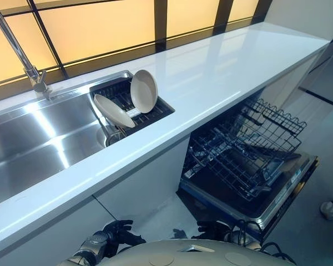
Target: Pick up plates and place into dishwasher.
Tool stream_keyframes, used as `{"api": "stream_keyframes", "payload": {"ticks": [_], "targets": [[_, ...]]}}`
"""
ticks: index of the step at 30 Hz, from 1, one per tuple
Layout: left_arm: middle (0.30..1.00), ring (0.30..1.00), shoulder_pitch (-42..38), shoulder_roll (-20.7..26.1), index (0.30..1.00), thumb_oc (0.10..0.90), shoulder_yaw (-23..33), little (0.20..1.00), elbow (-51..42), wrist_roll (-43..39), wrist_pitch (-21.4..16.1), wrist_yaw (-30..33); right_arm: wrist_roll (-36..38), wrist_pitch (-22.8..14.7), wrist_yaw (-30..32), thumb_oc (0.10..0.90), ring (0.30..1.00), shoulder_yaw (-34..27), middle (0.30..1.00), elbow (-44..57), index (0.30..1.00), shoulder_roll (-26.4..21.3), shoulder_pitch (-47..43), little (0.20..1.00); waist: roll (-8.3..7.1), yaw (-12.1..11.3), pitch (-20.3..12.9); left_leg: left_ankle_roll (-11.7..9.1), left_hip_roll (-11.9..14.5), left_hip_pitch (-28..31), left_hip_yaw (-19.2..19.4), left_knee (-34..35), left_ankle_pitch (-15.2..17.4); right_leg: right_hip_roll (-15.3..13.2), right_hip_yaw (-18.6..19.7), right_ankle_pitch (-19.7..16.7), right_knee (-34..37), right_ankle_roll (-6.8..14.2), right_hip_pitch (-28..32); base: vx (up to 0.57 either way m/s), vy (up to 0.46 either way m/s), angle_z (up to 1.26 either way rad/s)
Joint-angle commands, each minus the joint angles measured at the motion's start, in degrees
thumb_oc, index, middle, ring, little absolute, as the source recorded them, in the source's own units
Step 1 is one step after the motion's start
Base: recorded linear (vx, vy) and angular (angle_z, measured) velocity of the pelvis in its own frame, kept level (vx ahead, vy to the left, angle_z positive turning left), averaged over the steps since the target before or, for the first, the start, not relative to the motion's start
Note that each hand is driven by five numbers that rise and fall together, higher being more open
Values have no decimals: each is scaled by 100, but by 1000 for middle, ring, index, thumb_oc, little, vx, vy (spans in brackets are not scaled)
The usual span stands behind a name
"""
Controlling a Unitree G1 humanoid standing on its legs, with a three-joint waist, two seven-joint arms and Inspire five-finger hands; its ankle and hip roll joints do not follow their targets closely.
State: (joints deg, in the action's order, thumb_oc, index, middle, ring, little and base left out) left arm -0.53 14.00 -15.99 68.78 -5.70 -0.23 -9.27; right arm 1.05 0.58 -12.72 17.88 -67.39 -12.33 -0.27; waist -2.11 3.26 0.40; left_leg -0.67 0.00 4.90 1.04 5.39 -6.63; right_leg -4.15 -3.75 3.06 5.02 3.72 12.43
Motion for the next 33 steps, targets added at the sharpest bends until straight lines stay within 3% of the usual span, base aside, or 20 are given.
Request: {"api": "stream_keyframes", "payload": {"ticks": [1,10,13,14,19,23,24,30,33], "targets": [[900,900,-139,-88,900,800,-127,900,238,147,-134,-142,37,-247,-164,800,900,258,900,142,900,-76,-123,900,77,-145,294,216,-320,348,278,-39,713,355,-163,-412,-183,-44,-482,0,0,0],[900,900,-297,25,900,800,-407,900,-60,358,-552,-464,64,-266,-238,800,900,363,900,417,900,-165,-207,900,143,-142,286,206,-337,338,240,-39,704,326,-196,-399,-208,-27,-490,0,7,0],[900,900,-458,134,900,800,-599,900,-619,382,-686,-755,44,-178,-263,800,900,415,900,556,900,-225,-230,900,185,-130,295,201,-346,339,224,-39,698,318,-206,-394,-237,-18,-496,-6,40,1],[900,900,-547,208,900,800,-681,900,-1015,407,-717,-1000,89,-139,-268,800,900,420,900,674,900,-266,-232,900,207,-131,300,195,-348,333,218,-39,691,311,-218,-393,-246,-13,-500,-14,39,3],[900,900,-944,784,900,800,-1238,900,-3711,1,-100,-1954,255,137,-230,800,900,472,900,1370,900,-407,-182,900,294,-124,374,212,-355,289,164,-39,653,281,-256,-405,-319,13,-568,-36,35,9],[900,900,-1424,1121,900,800,-1388,900,-5840,-730,414,-2755,227,48,-118,800,900,482,900,1375,900,-396,-134,900,327,-147,419,257,-369,250,101,-39,655,238,-323,-413,-354,48,-614,-40,2,5],[900,900,-1506,1157,900,800,-1413,900,-6164,-917,359,-2923,228,13,-93,800,900,490,900,1339,900,-383,-123,900,328,-148,428,264,-374,252,85,-39,662,233,-329,-417,-355,55,-613,-20,-16,6],[900,900,-2303,1063,900,800,-1414,900,-8093,-2323,668,-2788,351,-175,153,800,900,610,900,947,900,-139,-73,900,277,-193,356,291,-403,281,18,-39,752,193,-357,-449,-232,104,-521,16,-35,9],[900,900,-2554,979,900,800,-1375,900,-8446,-2483,479,-2507,380,-207,222,800,900,644,900,848,900,-65,-47,900,256,-201,325,289,-410,284,2,-39,771,183,-362,-463,-190,109,-493,19,-36,10]]}}
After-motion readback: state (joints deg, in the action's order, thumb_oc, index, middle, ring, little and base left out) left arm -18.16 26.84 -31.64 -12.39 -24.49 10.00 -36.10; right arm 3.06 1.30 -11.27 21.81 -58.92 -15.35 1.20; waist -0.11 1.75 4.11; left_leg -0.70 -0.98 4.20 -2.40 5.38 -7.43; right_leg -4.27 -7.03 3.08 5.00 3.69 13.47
